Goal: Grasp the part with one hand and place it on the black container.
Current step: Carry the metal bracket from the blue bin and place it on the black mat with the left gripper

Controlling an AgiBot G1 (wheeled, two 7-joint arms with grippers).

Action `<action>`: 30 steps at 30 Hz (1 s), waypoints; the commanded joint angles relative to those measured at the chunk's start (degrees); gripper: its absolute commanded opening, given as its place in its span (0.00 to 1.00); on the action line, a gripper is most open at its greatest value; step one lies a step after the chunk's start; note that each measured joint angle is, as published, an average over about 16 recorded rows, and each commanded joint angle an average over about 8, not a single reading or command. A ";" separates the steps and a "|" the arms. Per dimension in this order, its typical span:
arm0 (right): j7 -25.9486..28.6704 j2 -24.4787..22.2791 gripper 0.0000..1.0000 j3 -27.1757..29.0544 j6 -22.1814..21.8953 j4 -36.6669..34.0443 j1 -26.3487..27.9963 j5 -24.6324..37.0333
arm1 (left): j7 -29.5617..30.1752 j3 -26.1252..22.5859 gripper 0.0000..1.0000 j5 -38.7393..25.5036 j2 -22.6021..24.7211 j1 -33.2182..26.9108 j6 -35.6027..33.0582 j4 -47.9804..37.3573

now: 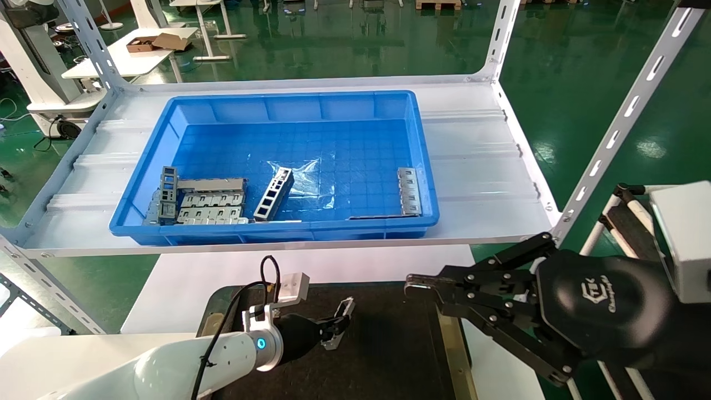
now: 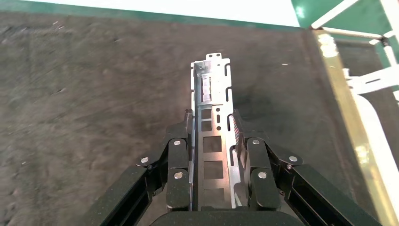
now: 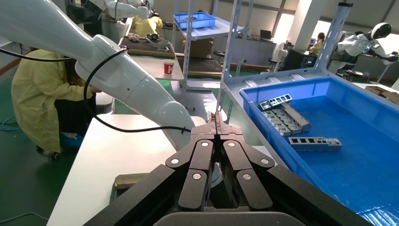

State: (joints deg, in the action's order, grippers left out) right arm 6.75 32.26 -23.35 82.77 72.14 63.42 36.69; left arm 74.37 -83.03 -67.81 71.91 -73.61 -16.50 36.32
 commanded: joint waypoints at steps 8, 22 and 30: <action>0.00 0.00 0.00 0.00 0.00 0.00 0.00 0.00 | 10.01 -5.08 0.00 -3.07 4.36 -1.66 2.08 -7.52; 0.00 0.00 0.00 0.00 0.00 0.00 0.00 0.00 | 19.40 -10.22 0.00 -6.38 1.94 -1.26 8.39 -1.29; 0.00 0.00 0.00 -0.01 0.00 0.00 0.00 0.00 | 21.59 -12.49 0.00 -7.75 -2.14 -0.71 12.99 7.21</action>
State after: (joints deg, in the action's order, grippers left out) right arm 6.74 32.26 -23.36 82.77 72.14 63.42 36.69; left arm 95.76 -95.43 -75.42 70.29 -74.34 -3.60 42.55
